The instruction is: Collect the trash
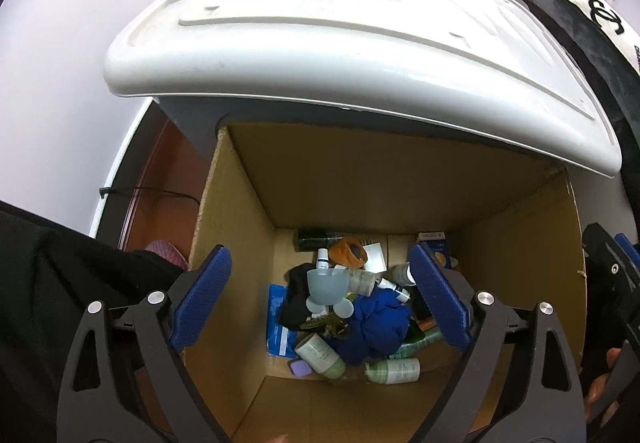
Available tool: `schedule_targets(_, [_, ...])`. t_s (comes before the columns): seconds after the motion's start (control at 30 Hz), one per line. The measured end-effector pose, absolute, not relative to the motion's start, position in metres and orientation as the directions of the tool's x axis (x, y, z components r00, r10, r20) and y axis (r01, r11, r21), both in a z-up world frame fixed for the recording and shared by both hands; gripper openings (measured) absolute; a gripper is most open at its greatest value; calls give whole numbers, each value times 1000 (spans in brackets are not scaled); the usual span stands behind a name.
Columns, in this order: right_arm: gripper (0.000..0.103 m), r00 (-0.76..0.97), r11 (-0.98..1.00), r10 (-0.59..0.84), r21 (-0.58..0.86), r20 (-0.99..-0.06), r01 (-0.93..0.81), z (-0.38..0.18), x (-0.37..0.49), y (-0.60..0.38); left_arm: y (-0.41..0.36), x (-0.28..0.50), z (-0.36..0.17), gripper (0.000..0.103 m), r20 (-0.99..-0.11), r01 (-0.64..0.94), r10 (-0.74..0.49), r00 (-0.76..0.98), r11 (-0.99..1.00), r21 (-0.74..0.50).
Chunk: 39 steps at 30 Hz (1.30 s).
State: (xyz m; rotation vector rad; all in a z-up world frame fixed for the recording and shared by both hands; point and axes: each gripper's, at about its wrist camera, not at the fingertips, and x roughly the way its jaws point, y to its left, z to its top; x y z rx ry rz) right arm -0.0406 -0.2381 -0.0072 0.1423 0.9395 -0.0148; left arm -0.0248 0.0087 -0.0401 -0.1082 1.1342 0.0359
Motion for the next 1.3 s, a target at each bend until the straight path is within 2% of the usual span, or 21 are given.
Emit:
schedule_targets(0.17, [98, 590, 992, 49, 108, -806, 66, -8, -41, -235, 10, -26, -36, 88, -893, -100, 9, 450, 994, -40])
schedule_targets(1.3, [98, 574, 993, 47, 101, -818, 63, -11, -39, -233, 1, -29, -30, 89, -876, -41, 6, 482, 999, -16])
